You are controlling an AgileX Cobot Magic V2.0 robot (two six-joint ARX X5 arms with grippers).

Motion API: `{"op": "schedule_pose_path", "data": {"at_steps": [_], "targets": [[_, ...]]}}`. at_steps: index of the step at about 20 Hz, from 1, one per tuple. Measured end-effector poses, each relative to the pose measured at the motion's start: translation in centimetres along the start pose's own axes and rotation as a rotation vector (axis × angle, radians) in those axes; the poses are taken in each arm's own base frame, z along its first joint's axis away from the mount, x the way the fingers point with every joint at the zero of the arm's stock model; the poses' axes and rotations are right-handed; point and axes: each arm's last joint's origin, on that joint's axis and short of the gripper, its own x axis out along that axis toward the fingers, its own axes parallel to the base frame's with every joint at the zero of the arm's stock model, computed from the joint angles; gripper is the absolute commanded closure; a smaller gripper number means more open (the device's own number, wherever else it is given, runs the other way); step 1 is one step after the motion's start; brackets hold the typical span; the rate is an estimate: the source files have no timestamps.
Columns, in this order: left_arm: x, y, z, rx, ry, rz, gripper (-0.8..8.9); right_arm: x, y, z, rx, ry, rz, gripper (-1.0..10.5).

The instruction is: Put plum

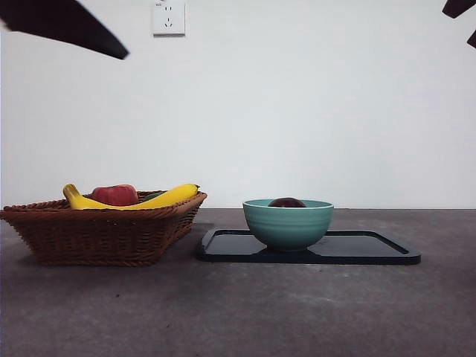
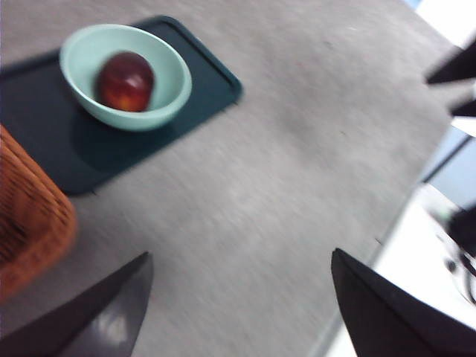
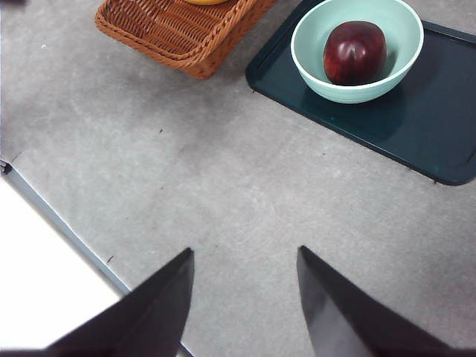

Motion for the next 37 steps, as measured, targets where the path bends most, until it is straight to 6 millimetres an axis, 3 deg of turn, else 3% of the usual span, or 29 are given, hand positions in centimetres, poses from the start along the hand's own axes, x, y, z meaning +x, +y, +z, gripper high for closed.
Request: {"op": "schedule_pose_path", "data": {"at_steps": [4,7,12,18,27,37], "targets": [[3.2,0.8,4.8,0.014,0.001,0.038,4.42,0.0,0.0,0.0,0.0,0.0,0.0,7.3],[6.8,1.9,8.1,0.053,0.022,0.045,4.42,0.0,0.0,0.0,0.0,0.0,0.0,7.2],[13.2,4.0,10.6,0.108,0.076,0.051,4.42,0.0,0.0,0.0,0.0,0.0,0.0,7.3],[19.2,6.3,9.8,0.129,0.087,0.052,4.42,0.0,0.0,0.0,0.003,0.0,0.0,7.3],[24.2,7.9,7.3,0.184,0.139,0.056,4.42,0.0,0.0,0.0,0.011,0.0,0.0,7.3],[26.1,8.3,5.8,0.225,0.191,0.068,4.42,0.0,0.0,0.0,0.011,0.0,0.0,7.2]]}}
